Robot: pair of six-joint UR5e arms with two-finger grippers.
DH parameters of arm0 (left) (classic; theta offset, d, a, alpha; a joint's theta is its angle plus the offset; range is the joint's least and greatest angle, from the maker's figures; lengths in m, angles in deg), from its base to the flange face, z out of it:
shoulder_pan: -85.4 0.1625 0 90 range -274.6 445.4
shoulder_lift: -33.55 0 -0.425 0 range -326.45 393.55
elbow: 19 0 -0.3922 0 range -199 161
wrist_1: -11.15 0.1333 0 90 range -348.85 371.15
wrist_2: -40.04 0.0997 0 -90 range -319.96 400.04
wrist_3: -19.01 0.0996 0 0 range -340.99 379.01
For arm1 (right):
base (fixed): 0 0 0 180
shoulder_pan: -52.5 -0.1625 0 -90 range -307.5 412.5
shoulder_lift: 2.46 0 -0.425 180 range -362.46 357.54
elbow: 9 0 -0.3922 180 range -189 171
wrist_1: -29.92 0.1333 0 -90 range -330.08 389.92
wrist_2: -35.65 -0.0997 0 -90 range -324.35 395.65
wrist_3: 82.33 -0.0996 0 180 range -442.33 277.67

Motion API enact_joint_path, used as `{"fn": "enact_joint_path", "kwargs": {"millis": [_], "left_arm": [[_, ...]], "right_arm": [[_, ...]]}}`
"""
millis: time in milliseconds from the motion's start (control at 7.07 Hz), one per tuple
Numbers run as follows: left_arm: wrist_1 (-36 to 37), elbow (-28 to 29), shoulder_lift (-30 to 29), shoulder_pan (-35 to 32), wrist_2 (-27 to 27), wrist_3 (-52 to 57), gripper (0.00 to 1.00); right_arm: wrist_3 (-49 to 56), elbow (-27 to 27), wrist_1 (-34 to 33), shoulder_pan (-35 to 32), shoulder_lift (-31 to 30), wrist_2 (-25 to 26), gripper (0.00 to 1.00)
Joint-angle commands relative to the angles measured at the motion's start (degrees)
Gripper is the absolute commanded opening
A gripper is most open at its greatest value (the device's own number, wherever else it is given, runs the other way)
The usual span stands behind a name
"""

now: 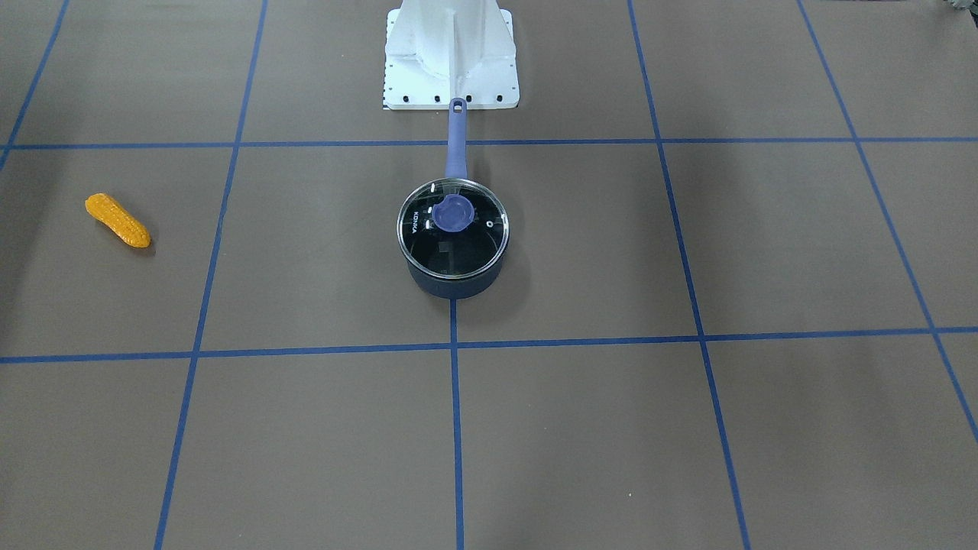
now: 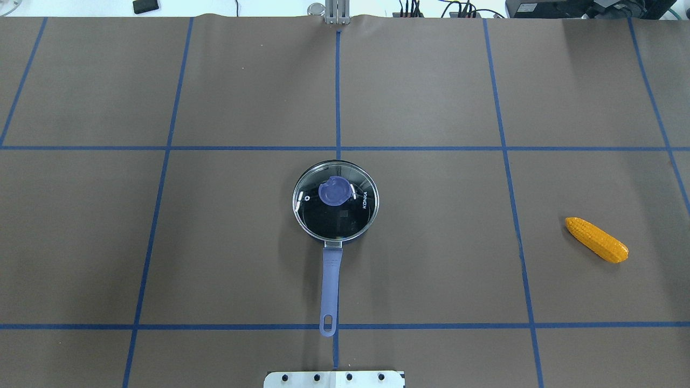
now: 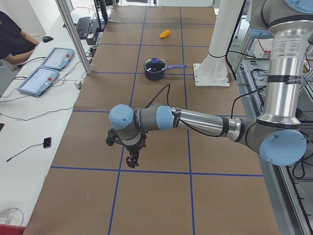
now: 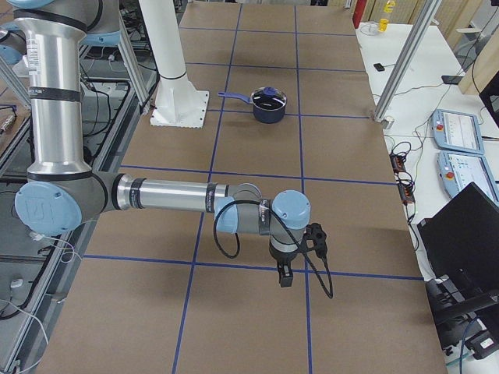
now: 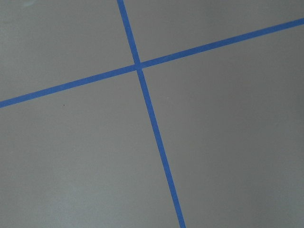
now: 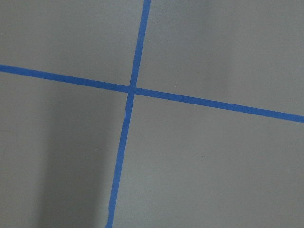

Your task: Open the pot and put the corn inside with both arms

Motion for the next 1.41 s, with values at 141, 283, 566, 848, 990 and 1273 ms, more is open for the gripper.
{"fn": "enact_joint_path", "kwargs": {"millis": [141,283,566,848,990,1273], "left_arm": [[0.00,-0.27,-0.09,0.10,-0.09,-0.78,1.00],[0.09,-0.70,-2.01,0.36,-0.18,-2.96,1.00],[0.61,-0.80,-11.38,4.46,-4.02,-14.18,0.99],[0.96,-0.01,-23.06,15.43,-2.99,-28.49,0.99],[0.88,0.43,-27.56,18.88,-2.47,-35.26,0.99],[0.70,1.74,-34.77,25.65,-1.15,-44.69,1.00]], "right_arm": [[-0.28,-0.39,3.32,0.00,-0.35,0.09,1.00],[-0.19,-0.39,6.99,0.35,-0.26,-0.26,1.00],[-4.90,-1.26,13.34,1.57,-1.23,-5.33,1.00],[-6.96,-7.75,13.35,7.09,-3.50,-5.19,1.00],[-6.96,-8.91,13.35,9.21,-3.43,-5.18,1.00],[-7.05,-10.32,13.35,14.73,-3.60,-3.96,1.00]]}}
